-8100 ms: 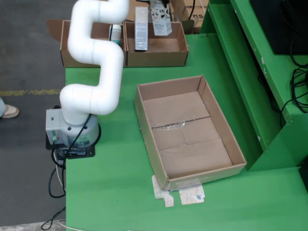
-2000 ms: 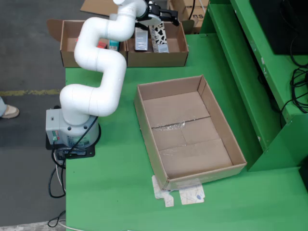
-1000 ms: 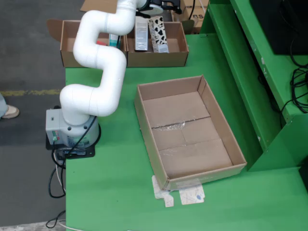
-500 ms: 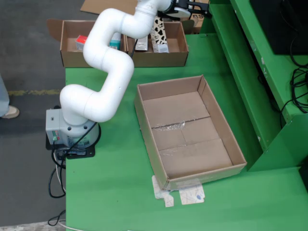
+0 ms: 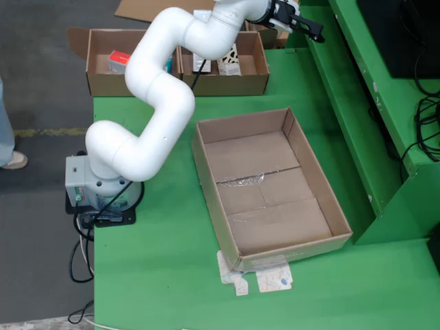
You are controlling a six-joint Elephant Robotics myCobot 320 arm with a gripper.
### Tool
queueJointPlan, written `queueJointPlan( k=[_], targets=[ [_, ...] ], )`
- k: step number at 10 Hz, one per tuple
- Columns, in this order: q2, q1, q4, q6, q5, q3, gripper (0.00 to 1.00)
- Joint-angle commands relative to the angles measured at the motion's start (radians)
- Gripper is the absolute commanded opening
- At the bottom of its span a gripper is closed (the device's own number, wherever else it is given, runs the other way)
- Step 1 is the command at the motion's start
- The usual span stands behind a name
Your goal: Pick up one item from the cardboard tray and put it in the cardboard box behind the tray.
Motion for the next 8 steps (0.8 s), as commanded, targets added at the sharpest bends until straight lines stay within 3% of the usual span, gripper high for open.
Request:
queueJointPlan(
  k=[1,2,3,5,8],
  targets=[
    [0.208,-0.73,-0.809,0.119,0.365,0.026,1.0],
    [0.208,-0.73,-0.809,0.119,0.365,0.026,1.0],
    [0.208,-0.905,-0.89,0.064,0.413,0.026,1.0],
    [0.195,-1.006,-0.933,0.036,0.455,0.026,1.0],
    [0.198,-1.078,-1.012,0.034,0.488,0.026,1.0]
  ],
)
